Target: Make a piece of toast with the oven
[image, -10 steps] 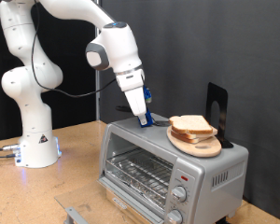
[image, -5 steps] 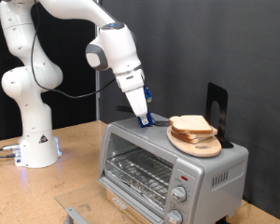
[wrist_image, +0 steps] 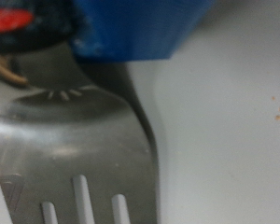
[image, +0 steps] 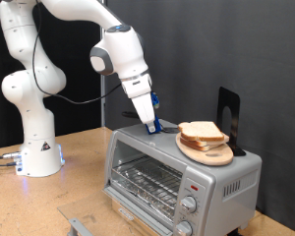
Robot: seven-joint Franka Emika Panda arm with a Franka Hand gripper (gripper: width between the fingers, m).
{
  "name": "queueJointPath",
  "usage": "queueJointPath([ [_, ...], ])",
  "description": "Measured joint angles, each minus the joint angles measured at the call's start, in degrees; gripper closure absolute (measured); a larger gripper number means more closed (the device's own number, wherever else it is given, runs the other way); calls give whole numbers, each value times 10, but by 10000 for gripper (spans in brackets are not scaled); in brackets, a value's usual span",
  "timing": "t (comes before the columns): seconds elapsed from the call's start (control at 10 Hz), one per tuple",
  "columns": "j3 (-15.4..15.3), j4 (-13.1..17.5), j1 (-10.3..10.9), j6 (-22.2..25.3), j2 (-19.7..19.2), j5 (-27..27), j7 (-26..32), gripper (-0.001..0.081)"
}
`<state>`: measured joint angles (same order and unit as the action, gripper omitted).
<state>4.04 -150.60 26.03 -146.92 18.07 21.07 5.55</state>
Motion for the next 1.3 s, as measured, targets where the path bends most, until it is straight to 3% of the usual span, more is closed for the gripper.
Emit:
queueJointPath([
  [1.2,-3,-4,8,-21,-3,3,0,5],
  [1.3,-3,-4,8,-21,-3,3,0,101],
])
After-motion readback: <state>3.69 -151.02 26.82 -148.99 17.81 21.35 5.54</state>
